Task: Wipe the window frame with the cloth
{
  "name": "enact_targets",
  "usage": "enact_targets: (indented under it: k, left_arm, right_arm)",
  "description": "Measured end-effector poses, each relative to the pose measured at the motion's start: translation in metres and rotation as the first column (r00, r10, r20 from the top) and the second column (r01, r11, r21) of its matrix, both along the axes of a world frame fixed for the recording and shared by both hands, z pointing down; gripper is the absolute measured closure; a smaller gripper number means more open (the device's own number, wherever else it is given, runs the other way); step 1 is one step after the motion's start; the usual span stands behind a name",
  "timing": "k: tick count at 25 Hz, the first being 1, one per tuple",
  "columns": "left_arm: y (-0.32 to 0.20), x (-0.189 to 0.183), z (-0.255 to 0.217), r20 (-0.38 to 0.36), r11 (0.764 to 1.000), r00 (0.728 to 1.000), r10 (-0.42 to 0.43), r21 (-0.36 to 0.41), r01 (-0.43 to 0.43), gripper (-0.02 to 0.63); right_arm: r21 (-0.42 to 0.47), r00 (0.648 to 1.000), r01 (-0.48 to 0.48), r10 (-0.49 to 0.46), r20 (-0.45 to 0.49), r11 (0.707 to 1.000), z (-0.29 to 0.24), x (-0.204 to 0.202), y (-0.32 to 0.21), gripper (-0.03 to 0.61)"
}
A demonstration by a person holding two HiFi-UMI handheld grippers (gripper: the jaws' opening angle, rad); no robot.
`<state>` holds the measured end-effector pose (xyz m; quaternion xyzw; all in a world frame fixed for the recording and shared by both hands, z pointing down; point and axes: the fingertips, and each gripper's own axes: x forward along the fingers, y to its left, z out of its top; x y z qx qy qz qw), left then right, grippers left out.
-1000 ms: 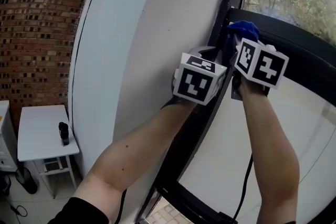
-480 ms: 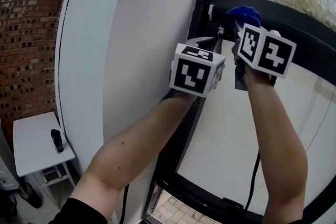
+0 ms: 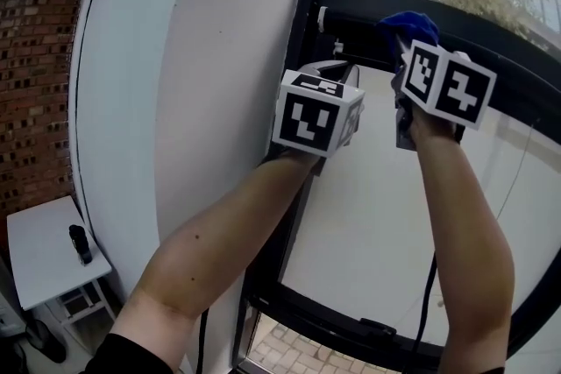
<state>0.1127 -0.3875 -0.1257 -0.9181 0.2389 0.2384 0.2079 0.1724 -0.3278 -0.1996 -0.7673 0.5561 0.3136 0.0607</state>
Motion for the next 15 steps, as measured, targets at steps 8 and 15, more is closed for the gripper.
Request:
enact_targets:
  k: [8,15]
  left_arm:
    - [0.023,0.010,0.002,0.013,0.999,0.999,0.043,0.020,-0.043,0.626]
    - [0.032,0.010,-0.002,-0.001,0.993,0.993,0.121,-0.008,-0.121,0.626]
  right_arm:
    - [-0.012,0.998,-0.055,0.055,0.035,0.998,0.000,0.022,0.026,0.439]
    - [-0.036,0.993,-0.118,0.119,0.017,0.992,-0.002,0.029,0.034,0.437]
